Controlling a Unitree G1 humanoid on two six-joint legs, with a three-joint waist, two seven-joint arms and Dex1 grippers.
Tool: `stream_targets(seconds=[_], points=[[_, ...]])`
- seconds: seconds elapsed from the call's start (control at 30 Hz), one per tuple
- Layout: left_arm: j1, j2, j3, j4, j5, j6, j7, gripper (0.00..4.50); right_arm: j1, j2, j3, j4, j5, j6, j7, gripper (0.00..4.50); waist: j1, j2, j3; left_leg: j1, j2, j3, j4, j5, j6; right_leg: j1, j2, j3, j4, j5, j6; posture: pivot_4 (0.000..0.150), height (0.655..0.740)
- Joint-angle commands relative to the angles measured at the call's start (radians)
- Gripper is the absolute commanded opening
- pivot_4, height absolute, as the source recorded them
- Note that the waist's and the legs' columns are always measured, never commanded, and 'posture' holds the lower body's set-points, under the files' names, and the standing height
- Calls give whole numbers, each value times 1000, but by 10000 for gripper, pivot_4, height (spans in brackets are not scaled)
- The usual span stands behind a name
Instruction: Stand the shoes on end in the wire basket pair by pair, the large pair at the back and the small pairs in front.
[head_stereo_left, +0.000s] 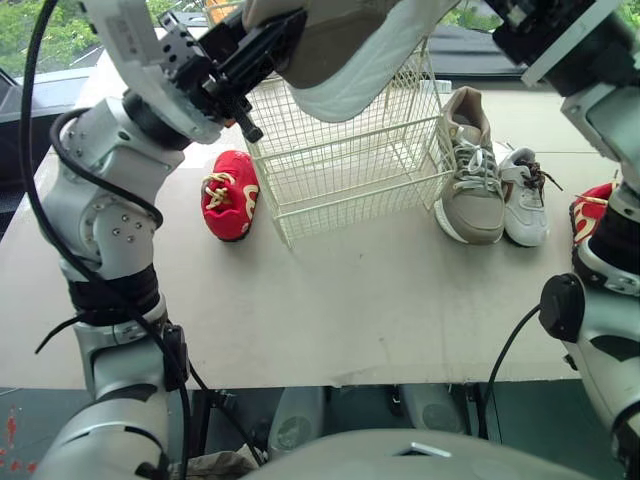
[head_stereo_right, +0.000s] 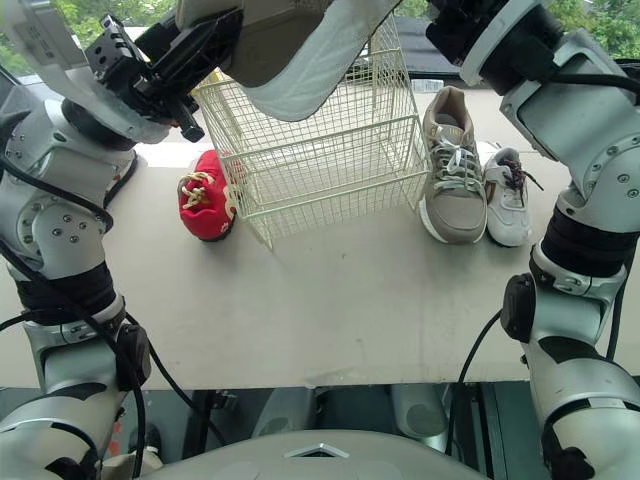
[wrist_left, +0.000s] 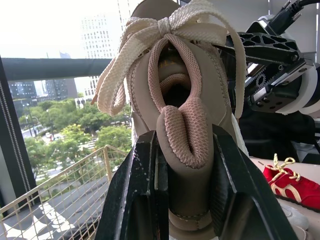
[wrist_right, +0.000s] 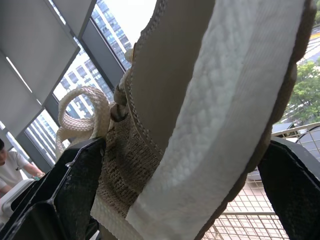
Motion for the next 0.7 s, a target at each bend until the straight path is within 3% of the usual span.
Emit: stream_targets(seconds=[0.03, 0.23, 0.33, 0.57, 0.7], points=[[-25, -6, 6, -67, -19, -7, 13, 7274, -1, -8, -2, -29, 12, -21, -5, 36126, 0, 0, 0, 0, 0, 0, 0, 0, 0, 0, 0, 0, 0, 0, 0, 1500, 7400], [-34, -4, 0, -82, -28, 23, 38, 7274, 8, -9, -2, -40, 26, -34, -7, 16353, 0, 0, 0, 0, 0, 0, 0, 0, 0, 0, 0, 0, 0, 0, 0, 1500, 7400], [-37, -4, 2, -86, -37, 45, 47, 7274, 12, -11, 0, -43, 24, -38, -6, 12604, 0, 0, 0, 0, 0, 0, 0, 0, 0, 0, 0, 0, 0, 0, 0, 1500, 7400], [-82, 7, -4, -67, -37, 69, 29, 7274, 65, -62, 4, -83, -7, -27, 81, 11691, 4, 0, 0, 0, 0, 0, 0, 0, 0, 0, 0, 0, 0, 0, 0, 1500, 7400], [-108, 7, -2, -33, -33, 79, 15, 7274, 95, -74, 2, -93, -20, -51, 77, 30569, 4, 0, 0, -1, 0, 0, 0, 0, 0, 0, 0, 0, -1, 0, 0, 1500, 7400]])
